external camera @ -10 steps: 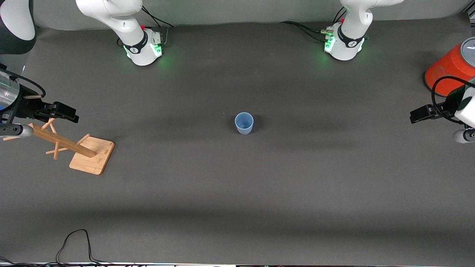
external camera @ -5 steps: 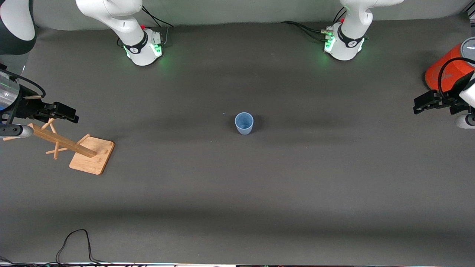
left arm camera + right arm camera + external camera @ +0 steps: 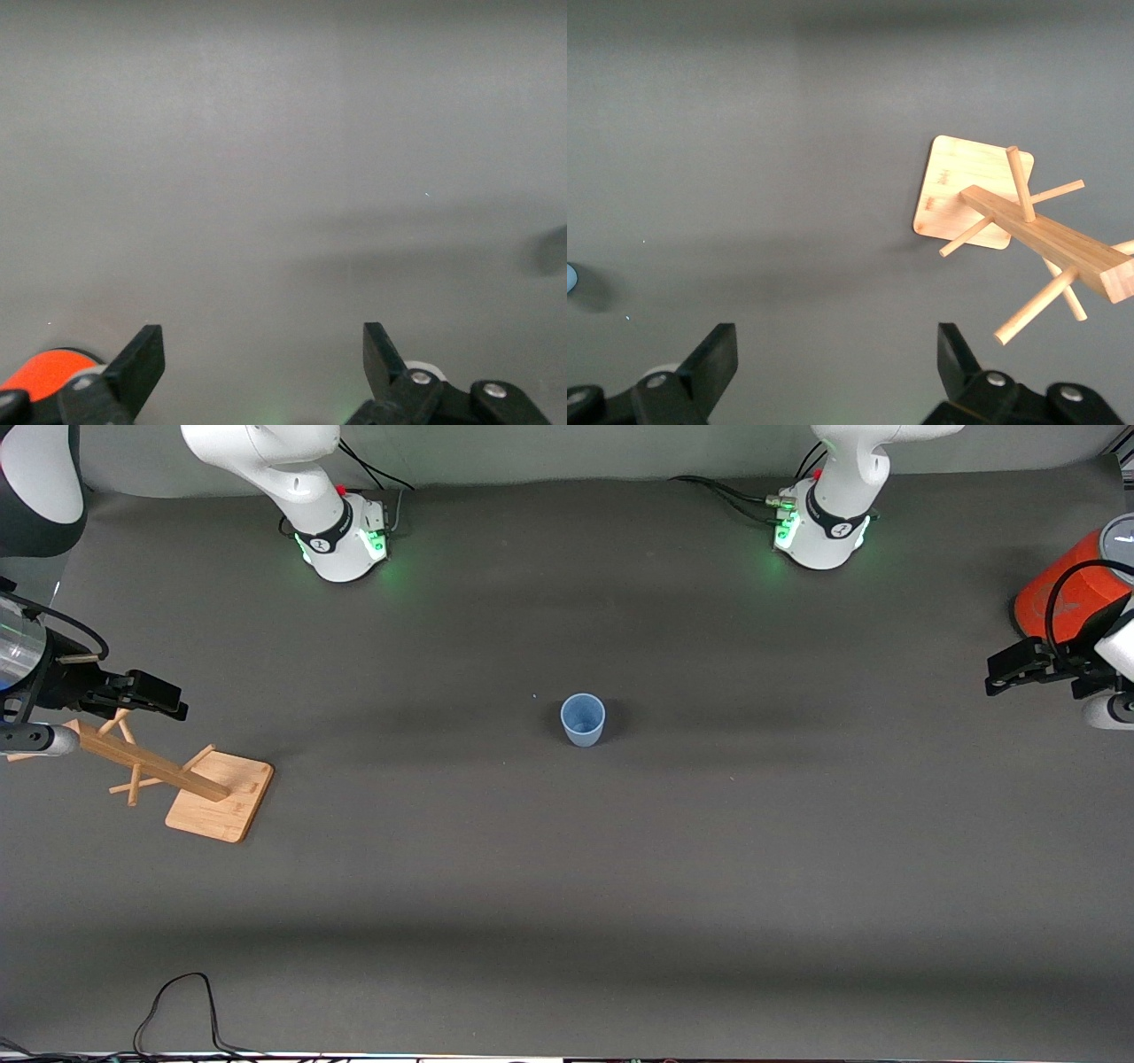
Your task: Rotate and upright cup with both arms
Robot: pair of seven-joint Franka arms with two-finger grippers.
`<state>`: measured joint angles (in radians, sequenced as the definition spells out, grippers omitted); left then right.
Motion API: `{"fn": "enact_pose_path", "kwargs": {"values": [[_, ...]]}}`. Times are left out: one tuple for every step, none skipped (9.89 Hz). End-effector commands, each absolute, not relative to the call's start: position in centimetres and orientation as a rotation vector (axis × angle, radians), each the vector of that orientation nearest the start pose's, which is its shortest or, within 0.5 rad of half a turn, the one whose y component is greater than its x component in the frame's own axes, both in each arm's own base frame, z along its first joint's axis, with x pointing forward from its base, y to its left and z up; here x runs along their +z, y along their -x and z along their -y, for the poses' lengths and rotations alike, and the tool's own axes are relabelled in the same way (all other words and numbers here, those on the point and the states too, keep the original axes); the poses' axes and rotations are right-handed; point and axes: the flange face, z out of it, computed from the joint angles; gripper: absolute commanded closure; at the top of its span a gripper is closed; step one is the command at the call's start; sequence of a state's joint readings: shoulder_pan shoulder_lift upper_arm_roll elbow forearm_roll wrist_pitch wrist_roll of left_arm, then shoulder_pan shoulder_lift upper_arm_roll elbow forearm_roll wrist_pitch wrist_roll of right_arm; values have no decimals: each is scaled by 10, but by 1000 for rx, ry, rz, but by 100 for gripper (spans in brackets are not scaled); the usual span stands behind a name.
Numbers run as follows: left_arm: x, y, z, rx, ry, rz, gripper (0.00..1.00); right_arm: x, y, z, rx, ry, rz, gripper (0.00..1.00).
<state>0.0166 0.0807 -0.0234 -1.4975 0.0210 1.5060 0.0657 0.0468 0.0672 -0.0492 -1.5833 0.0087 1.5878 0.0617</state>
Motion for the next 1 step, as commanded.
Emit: {"fn": "enact_pose_path", "kwargs": {"values": [[610, -565, -7, 104, 3133, -149, 0, 586, -577, 0, 89, 3151, -70, 0]]}}
